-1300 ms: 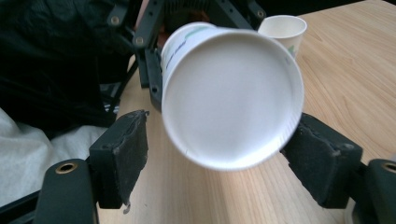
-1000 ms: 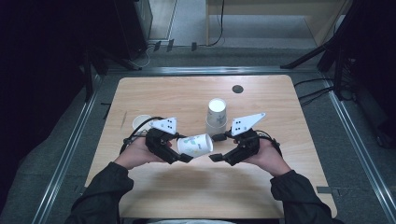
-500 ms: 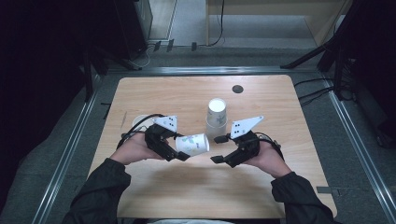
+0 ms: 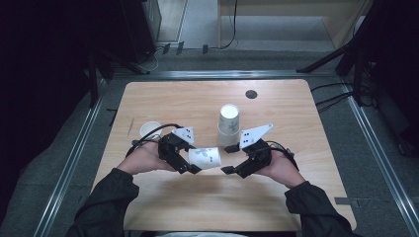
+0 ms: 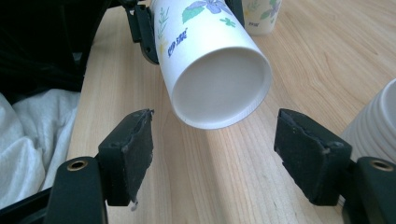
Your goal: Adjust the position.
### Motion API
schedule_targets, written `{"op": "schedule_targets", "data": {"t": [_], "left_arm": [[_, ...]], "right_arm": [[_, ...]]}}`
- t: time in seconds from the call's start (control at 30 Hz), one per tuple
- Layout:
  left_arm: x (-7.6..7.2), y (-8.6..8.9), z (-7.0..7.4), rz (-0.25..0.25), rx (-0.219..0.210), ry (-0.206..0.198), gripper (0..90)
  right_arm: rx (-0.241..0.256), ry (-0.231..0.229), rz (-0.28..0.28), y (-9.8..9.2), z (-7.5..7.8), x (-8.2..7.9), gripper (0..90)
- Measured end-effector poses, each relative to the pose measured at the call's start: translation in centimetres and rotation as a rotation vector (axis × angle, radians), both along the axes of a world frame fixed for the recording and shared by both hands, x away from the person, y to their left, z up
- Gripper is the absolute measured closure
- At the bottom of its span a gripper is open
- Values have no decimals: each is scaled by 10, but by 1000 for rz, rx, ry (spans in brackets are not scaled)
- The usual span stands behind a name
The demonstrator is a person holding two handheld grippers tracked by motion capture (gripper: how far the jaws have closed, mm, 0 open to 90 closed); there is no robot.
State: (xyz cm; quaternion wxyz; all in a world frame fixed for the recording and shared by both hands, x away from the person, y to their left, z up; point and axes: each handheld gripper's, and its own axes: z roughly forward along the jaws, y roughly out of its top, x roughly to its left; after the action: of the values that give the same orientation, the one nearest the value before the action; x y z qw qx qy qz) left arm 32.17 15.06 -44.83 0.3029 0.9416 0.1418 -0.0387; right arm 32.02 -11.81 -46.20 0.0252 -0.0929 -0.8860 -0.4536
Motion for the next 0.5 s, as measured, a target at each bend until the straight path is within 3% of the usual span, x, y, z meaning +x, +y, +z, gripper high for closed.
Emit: {"op": "schedule_targets", "data": {"t": [0.5], "left_arm": [[-3,-20,-10,-35,103,19,282]], "right_arm": [[-58,-13,31,12,-10,-1,288]]}}
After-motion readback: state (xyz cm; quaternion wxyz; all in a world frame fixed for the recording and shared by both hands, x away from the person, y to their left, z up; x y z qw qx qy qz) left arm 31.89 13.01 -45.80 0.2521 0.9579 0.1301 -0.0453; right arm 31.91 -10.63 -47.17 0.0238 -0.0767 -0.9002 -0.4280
